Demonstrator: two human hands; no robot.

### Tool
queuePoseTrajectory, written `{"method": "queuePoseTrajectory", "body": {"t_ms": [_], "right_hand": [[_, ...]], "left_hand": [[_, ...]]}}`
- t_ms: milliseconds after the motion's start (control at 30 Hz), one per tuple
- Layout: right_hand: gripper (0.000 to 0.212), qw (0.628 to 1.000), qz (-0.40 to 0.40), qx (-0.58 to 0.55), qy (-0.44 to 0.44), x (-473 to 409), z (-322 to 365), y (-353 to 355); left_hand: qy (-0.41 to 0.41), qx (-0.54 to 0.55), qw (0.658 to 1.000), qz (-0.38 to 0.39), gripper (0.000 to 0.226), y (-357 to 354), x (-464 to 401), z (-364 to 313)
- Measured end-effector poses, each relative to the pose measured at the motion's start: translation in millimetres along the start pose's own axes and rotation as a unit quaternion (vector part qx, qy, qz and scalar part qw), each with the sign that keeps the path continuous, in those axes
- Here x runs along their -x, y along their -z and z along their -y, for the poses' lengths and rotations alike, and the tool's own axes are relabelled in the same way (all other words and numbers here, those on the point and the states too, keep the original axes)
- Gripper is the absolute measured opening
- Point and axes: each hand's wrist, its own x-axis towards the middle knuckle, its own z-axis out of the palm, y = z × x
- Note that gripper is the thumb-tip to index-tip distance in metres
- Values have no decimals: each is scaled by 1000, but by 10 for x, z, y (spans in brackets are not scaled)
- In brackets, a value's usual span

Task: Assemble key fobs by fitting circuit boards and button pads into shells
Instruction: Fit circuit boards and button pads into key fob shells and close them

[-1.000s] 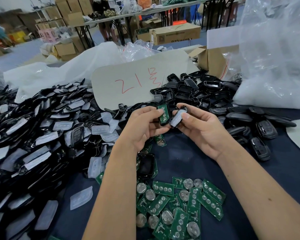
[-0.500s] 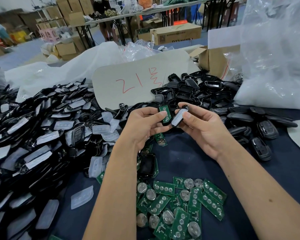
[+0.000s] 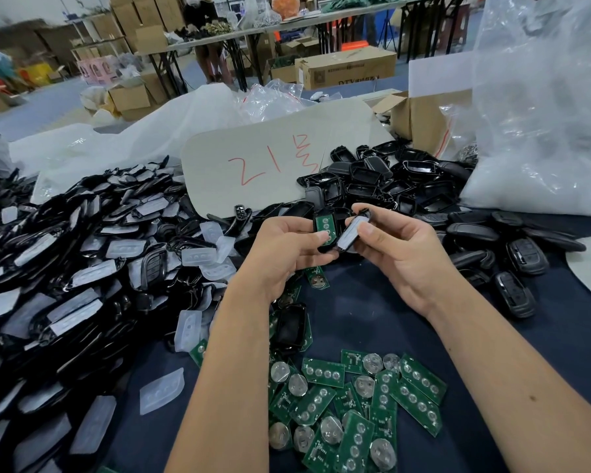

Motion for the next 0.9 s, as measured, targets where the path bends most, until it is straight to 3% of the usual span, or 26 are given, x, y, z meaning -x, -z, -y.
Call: {"method": "queuePoseTrajectory", "body": {"t_ms": [200,900], "right_hand": [[40,1000,-7,19,-1,3,8,8],[47,992,-61,97,48,15,81,0]], "left_hand": [[-21,-32,999,24,11,-12,13,16],[-59,-57,996,-19,11,-171,5,31]]}}
